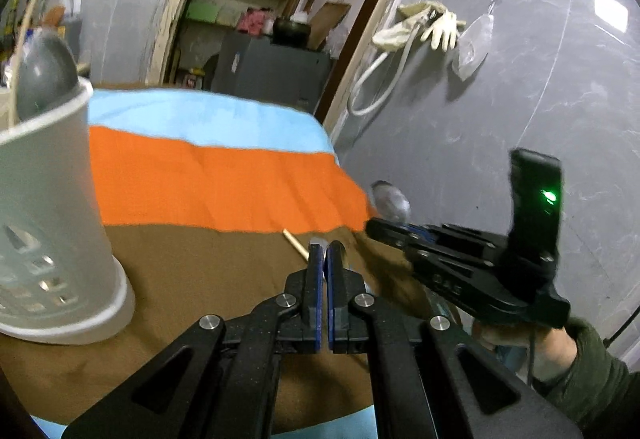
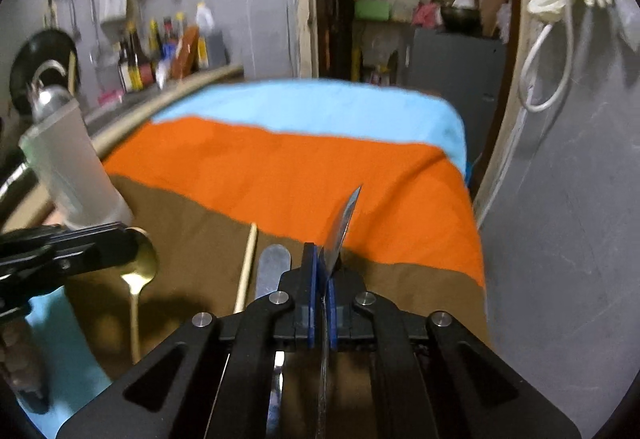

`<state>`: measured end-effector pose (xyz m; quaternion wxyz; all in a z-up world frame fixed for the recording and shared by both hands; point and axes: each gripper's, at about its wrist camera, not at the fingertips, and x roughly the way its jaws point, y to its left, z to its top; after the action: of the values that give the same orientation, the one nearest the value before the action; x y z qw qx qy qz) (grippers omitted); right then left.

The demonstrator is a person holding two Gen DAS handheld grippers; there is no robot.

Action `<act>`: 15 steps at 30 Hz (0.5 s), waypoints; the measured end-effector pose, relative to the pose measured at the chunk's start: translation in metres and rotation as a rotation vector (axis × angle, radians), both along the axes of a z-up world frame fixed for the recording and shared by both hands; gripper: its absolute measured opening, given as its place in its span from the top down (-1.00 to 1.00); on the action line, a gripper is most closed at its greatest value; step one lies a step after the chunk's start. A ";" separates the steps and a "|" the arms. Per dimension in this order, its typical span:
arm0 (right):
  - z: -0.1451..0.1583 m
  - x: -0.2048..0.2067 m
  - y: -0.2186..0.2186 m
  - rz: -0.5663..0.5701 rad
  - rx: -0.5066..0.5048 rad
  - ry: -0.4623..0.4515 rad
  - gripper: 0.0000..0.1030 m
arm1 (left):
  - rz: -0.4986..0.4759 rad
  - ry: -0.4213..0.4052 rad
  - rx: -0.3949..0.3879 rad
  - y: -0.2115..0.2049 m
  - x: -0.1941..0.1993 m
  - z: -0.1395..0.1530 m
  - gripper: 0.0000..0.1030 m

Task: Organize utensils
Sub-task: 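Lift the gold spoon and knife with both grippers and carry them over the caddy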

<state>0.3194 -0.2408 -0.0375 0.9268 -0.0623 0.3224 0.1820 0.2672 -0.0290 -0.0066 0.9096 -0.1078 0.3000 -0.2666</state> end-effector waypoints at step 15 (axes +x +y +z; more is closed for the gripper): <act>0.062 -0.071 0.018 0.049 0.149 -0.524 0.96 | 0.167 -0.283 0.125 0.004 -0.046 0.058 1.00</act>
<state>0.2484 -0.2228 0.0244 0.9760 -0.0467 0.0558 0.2053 0.2216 -0.0250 0.0519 0.9666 -0.0368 0.1749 -0.1836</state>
